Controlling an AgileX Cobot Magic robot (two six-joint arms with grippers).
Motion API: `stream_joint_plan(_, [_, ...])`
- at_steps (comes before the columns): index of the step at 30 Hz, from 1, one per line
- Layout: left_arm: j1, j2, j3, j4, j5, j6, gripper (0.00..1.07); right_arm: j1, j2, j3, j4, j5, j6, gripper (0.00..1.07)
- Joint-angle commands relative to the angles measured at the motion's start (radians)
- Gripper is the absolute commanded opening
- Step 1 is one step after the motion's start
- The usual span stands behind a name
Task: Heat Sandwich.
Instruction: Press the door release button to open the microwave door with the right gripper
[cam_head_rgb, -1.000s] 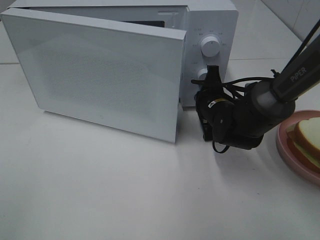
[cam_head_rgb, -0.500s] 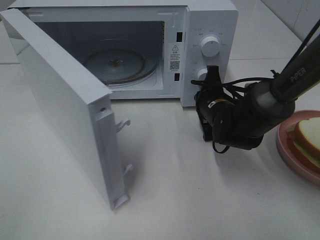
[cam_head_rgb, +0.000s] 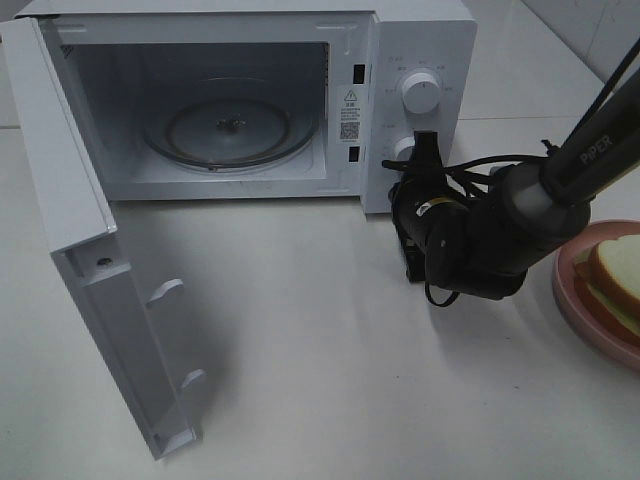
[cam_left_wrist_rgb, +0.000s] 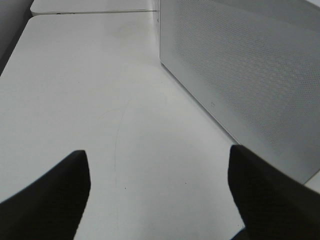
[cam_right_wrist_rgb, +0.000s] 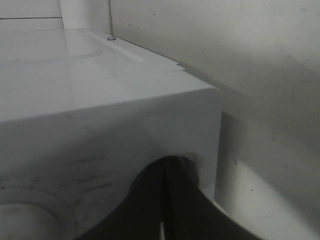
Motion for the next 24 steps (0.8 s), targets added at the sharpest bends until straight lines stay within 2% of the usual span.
stream_joint_plan(1, [-0.003, -0.022, 0.002, -0.003, -0.012, 0.000, 0.71, -0.034, -0.022, -0.063, -0.047, -0.241, -0.011, 0.00])
stream_joint_plan(14, [-0.003, -0.022, 0.002, -0.003, -0.012, 0.000, 0.71, -0.034, -0.022, -0.063, -0.048, -0.211, -0.015, 0.00])
stream_joint_plan(24, [-0.003, -0.022, 0.002, -0.003, -0.012, 0.000, 0.71, -0.034, -0.049, -0.062, -0.067, -0.166, -0.130, 0.00])
